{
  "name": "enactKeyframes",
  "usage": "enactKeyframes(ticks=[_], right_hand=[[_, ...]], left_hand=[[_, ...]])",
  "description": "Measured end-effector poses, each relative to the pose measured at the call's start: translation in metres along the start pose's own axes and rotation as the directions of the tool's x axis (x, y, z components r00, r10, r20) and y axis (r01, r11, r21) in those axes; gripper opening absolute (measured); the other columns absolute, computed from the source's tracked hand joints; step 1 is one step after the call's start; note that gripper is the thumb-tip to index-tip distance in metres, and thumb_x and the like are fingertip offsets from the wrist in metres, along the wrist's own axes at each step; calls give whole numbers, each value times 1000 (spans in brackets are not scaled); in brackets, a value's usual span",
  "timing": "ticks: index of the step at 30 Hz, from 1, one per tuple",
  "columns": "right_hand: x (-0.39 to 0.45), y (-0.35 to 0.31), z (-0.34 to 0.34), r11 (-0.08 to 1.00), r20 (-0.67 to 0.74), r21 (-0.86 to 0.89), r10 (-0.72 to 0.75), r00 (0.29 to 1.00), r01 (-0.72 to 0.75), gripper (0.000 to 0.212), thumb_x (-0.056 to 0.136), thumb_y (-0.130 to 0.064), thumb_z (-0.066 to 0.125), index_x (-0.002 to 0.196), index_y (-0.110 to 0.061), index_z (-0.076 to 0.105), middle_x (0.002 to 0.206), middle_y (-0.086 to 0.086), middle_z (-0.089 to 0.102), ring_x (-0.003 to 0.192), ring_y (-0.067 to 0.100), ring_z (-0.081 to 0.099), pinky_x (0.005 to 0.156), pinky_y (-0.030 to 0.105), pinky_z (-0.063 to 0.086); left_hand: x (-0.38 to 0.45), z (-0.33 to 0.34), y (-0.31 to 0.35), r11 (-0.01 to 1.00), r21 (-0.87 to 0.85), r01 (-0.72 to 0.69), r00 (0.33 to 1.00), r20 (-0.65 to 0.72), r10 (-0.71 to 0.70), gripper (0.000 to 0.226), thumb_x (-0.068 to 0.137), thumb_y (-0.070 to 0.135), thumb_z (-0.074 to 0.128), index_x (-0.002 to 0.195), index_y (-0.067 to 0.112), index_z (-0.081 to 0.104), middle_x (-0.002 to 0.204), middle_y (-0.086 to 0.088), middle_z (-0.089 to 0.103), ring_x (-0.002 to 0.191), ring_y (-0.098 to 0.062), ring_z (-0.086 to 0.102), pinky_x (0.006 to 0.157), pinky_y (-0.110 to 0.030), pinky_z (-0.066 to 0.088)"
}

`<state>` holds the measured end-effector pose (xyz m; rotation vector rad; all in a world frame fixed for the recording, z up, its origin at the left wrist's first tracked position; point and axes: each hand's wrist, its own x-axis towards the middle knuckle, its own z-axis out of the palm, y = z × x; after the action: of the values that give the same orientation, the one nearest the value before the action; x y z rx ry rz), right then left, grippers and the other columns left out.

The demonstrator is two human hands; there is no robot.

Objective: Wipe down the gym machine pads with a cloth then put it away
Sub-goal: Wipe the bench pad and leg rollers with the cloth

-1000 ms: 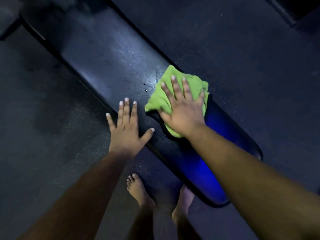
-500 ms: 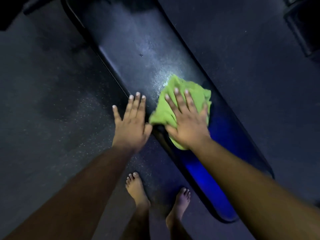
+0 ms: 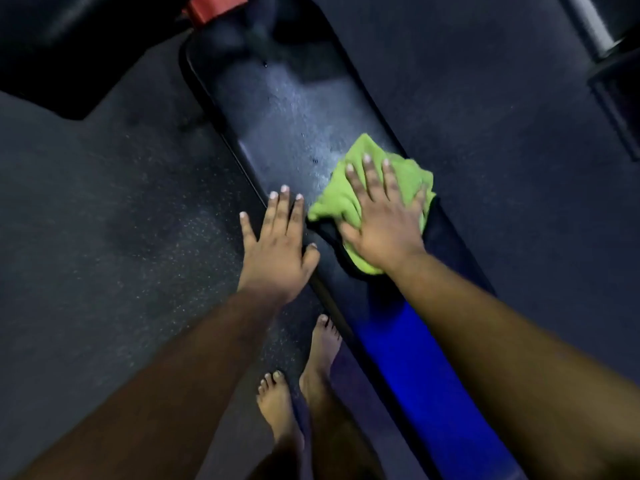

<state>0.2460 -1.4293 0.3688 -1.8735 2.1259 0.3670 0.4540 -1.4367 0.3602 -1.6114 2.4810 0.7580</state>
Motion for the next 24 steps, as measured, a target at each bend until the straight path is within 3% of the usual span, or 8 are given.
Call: enactKeyframes(ticks=[5, 7, 10, 14, 17, 20, 22, 24], right_hand=[[-97, 52, 17, 997, 129, 12, 72, 989, -74, 98, 78, -74, 39, 162, -41, 2, 172, -7, -6, 159, 22, 0, 104, 80, 25], [-76, 52, 13, 996, 156, -9, 87, 984, -86, 98, 79, -76, 34, 162, -40, -3, 172, -6, -10, 158, 25, -3, 103, 83, 24], [4, 26, 0, 997, 26, 6, 72, 997, -73, 95, 86, -76, 27, 162, -33, -11, 171, -3, -15, 158, 29, -9, 105, 84, 18], [96, 1, -34, 1000, 25, 9, -18, 1000, 18, 93, 92, -71, 32, 161, -29, -14, 170, -3, -19, 157, 28, -13, 108, 82, 13], [61, 26, -25, 998, 53, 32, -53, 997, 51, 94, 91, -69, 37, 162, -32, -12, 170, -7, -19, 157, 21, -13, 112, 77, 19], [-13, 54, -15, 998, 123, 56, 27, 992, -34, 98, 83, -71, 38, 163, -33, -5, 172, -7, -11, 159, 23, -2, 106, 77, 30], [-15, 59, -12, 997, 184, 31, 61, 981, -68, 99, 82, -74, 34, 163, -32, -5, 172, -5, -11, 158, 27, 0, 105, 80, 26], [31, 43, -16, 997, 148, 4, 71, 986, -72, 98, 84, -77, 25, 162, -31, -12, 171, -3, -18, 158, 30, -5, 107, 82, 17]], left_hand=[[21, -19, -1, 999, 49, -18, 999, 41, 16, 86, 88, 55, 15, 163, 17, 1, 171, -4, -10, 158, -19, -11, 121, -68, -2], [34, -20, -3, 998, 61, -10, 1000, 20, 9, 85, 89, 54, 17, 163, 16, 2, 171, -5, -9, 158, -20, -10, 122, -68, -1], [50, -17, -9, 996, 93, 3, 1000, -13, -2, 83, 91, 54, 20, 163, 15, 4, 172, -6, -6, 158, -21, -8, 121, -68, 3], [62, -15, -14, 986, 165, -13, 1000, -3, 13, 85, 92, 56, 22, 164, 15, 0, 172, -8, -7, 158, -24, -8, 121, -68, 3], [61, -21, -15, 987, 158, -18, 1000, 8, 16, 87, 92, 57, 23, 164, 15, -1, 171, -8, -10, 158, -24, -11, 122, -68, 1], [64, -29, -17, 991, 133, -31, 999, 29, 27, 87, 91, 57, 24, 164, 16, -2, 171, -7, -13, 157, -23, -14, 122, -67, 0], [72, -31, -20, 992, 123, -37, 999, 21, 35, 86, 92, 57, 24, 164, 16, 0, 171, -8, -12, 158, -23, -13, 122, -67, 0], [87, -28, -25, 992, 121, -37, 999, -11, 39, 84, 93, 56, 24, 164, 15, 4, 171, -8, -8, 158, -24, -10, 122, -67, 1]])
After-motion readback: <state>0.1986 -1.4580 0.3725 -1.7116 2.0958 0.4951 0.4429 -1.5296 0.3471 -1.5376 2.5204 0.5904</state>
